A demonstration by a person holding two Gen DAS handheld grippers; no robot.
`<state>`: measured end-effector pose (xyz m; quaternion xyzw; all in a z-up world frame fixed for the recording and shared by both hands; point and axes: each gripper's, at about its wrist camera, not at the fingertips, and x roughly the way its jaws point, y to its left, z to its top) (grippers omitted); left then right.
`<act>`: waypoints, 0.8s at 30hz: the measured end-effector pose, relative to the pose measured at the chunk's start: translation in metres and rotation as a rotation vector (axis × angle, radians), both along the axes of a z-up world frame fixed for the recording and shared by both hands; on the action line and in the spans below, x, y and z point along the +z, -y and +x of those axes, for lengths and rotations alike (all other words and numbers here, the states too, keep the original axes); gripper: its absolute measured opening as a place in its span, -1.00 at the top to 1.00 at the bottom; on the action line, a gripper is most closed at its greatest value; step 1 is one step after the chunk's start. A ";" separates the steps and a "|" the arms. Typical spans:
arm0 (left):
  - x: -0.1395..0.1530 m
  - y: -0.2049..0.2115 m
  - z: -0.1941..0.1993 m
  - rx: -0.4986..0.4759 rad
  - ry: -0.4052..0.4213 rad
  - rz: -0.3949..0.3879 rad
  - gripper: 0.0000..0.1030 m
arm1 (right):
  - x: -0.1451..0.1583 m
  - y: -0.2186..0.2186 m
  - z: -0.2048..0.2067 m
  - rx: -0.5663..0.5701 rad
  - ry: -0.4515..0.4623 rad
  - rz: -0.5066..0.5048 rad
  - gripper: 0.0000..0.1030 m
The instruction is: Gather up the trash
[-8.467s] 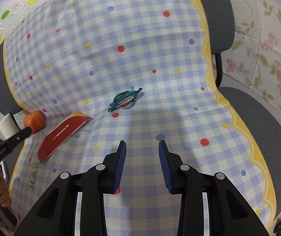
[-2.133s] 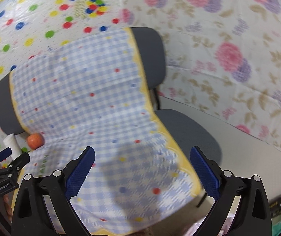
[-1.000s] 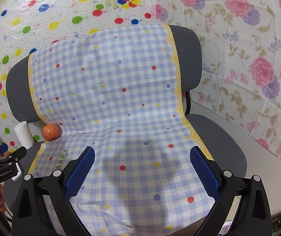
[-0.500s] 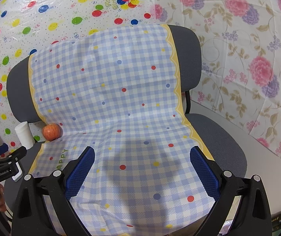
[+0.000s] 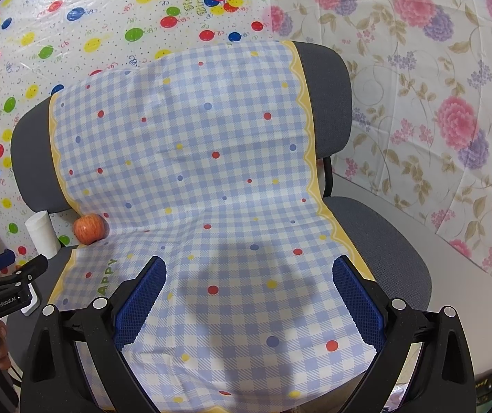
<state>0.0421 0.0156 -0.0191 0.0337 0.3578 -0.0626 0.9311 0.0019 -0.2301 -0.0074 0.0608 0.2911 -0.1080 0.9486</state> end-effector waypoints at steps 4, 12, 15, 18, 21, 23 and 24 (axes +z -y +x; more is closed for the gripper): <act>0.000 0.000 0.000 -0.001 0.000 0.002 -0.87 | 0.000 0.001 0.000 0.001 0.000 0.000 -0.87; -0.001 0.002 -0.001 -0.004 -0.005 0.001 -0.87 | -0.002 0.000 -0.001 0.001 -0.003 0.001 -0.87; -0.001 0.001 0.001 0.001 -0.004 0.004 -0.87 | -0.005 0.002 -0.002 -0.002 -0.006 0.003 -0.87; -0.002 -0.002 0.005 -0.001 -0.004 0.004 -0.87 | -0.008 0.004 0.001 -0.003 -0.013 0.007 -0.87; -0.002 -0.001 0.006 -0.014 0.005 0.004 -0.87 | -0.012 0.006 0.004 -0.002 -0.023 0.018 -0.87; -0.004 0.000 0.009 -0.034 0.007 -0.002 -0.87 | -0.016 0.008 0.008 -0.004 -0.033 0.028 -0.87; -0.007 0.000 0.014 -0.045 0.001 -0.008 -0.87 | -0.019 0.010 0.010 -0.003 -0.039 0.032 -0.87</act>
